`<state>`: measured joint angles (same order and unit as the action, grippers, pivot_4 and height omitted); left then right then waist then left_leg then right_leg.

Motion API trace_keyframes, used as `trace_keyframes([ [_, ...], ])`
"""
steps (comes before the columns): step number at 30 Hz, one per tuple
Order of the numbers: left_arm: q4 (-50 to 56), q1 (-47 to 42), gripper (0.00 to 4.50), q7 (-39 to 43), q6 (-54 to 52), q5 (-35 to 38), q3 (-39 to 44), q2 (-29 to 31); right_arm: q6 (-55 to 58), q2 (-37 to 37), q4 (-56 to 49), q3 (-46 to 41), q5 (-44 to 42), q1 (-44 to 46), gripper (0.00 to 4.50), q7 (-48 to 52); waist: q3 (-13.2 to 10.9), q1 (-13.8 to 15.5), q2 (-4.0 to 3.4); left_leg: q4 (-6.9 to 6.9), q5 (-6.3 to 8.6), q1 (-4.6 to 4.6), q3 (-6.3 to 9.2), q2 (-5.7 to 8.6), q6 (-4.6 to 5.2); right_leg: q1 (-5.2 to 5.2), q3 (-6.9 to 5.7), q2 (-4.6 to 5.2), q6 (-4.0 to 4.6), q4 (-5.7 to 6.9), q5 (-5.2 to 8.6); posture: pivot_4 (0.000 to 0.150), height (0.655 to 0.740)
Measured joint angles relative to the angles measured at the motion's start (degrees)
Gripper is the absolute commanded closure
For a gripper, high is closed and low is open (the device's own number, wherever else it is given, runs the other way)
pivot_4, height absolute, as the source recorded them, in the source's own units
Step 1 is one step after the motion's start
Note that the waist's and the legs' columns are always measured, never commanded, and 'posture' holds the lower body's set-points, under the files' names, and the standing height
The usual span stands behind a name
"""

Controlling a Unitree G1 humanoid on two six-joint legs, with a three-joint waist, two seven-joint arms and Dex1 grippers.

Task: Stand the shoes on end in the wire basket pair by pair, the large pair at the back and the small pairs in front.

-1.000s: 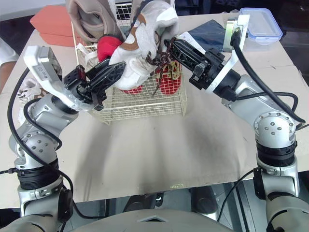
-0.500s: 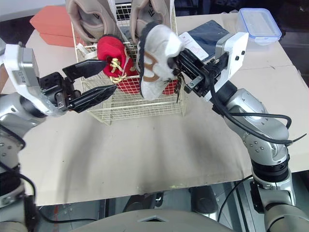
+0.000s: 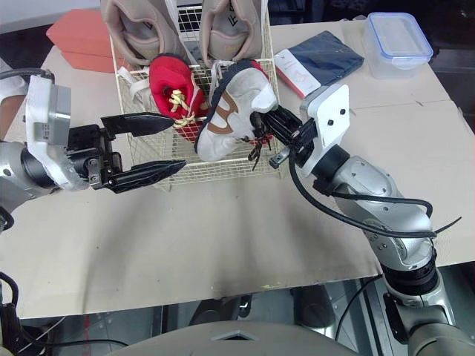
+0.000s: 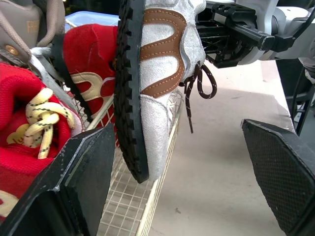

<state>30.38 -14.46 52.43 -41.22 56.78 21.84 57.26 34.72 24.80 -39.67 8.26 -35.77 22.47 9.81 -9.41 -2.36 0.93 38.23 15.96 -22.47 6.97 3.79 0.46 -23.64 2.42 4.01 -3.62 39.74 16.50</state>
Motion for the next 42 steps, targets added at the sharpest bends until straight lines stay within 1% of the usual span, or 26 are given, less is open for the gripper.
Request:
trace_keyframes([
  [8, -2.0, 0.0, 0.07, 3.4, 1.7, -2.6, -0.1, -0.2, 0.1, -1.7, -3.1, -1.0, 2.7, -0.8, 4.50, -0.9, 0.0, 0.1, 0.00, 0.00, 0.00, -0.01, 0.00, 0.01, 0.00, 0.00, -0.01, 0.00, 0.00, -0.01, 0.00, 0.150, 0.7400],
  [14, -2.9, -0.1, 0.07, 5.3, 3.0, -4.3, -2.3, -0.8, 0.5, -1.6, -4.8, -2.0, 4.2, -2.0, 4.50, -0.9, 0.0, 0.1, 0.00, 0.00, 0.00, -0.03, 0.02, 0.01, 0.00, 0.00, -0.03, 0.01, 0.00, -0.02, 0.00, 0.150, 0.7400],
  [19, -3.6, -1.2, 0.07, 6.4, 3.3, -4.9, -2.4, -0.9, 1.0, -2.2, -6.1, -2.1, 7.2, -5.1, 4.50, -2.7, 0.0, 0.1, 0.00, 0.00, 0.00, -0.02, 0.01, 0.01, 0.00, -0.01, -0.02, 0.00, 0.00, -0.01, 0.00, 0.150, 0.7400],
  [21, -3.9, -1.2, 0.07, 6.5, 3.3, -4.9, -2.7, -0.9, 1.2, -2.7, -6.6, -2.1, 7.5, -5.6, 4.50, -3.1, 0.0, 0.0, 0.00, 0.00, 0.00, -0.02, 0.02, 0.01, 0.00, 0.00, -0.02, 0.00, 0.00, -0.01, 0.00, 0.150, 0.7400],
  [23, -4.1, -1.3, 0.07, 6.7, 3.3, -4.9, -2.7, -0.9, 1.4, -5.3, -6.7, -2.2, 7.7, -6.5, 4.50, -4.9, 0.0, 0.1, 0.00, 0.00, 0.00, -0.02, 0.02, 0.01, 0.00, 0.00, -0.02, 0.00, 0.00, -0.01, 0.00, 0.150, 0.7400],
  [26, -4.1, -1.7, 0.07, 6.7, 3.2, -4.8, -2.7, -0.9, 1.6, -6.5, -6.7, -2.8, 7.7, -6.4, 4.50, -5.9, 0.0, 0.1, 0.00, 0.01, 0.00, -0.03, 0.02, 0.02, 0.00, 0.00, -0.02, 0.00, 0.00, -0.01, 0.00, 0.150, 0.7400],
  [31, -4.1, -1.6, 0.07, 6.8, 3.1, -4.8, -2.6, -0.9, 2.5, -9.1, -6.6, -6.0, 7.4, -4.8, 4.50, -7.8, 0.0, 0.1, 0.00, 0.00, 0.00, -0.02, 0.03, 0.02, 0.00, -0.01, -0.03, 0.00, 0.00, -0.01, 0.00, 0.150, 0.7400],
  [33, -4.1, -1.6, 0.07, 6.5, 2.9, -4.6, -2.6, -1.4, 2.6, -9.4, -6.6, -7.2, 7.4, -4.6, 4.50, -7.9, 0.0, 0.1, 0.00, 0.00, 0.00, -0.02, 0.03, 0.02, 0.00, 0.00, -0.03, 0.00, 0.00, -0.01, 0.00, 0.150, 0.7400],
  [42, -4.1, -2.4, 0.07, 6.6, 2.8, -3.7, -2.6, -1.7, 1.0, -9.6, -6.6, -7.7, 7.6, -6.1, 4.50, -6.3, 0.0, 0.0, 0.00, 0.00, 0.00, -0.02, 0.01, 0.02, 0.00, -0.01, -0.02, 0.00, 0.00, 0.00, 0.00, 0.150, 0.7400],
])
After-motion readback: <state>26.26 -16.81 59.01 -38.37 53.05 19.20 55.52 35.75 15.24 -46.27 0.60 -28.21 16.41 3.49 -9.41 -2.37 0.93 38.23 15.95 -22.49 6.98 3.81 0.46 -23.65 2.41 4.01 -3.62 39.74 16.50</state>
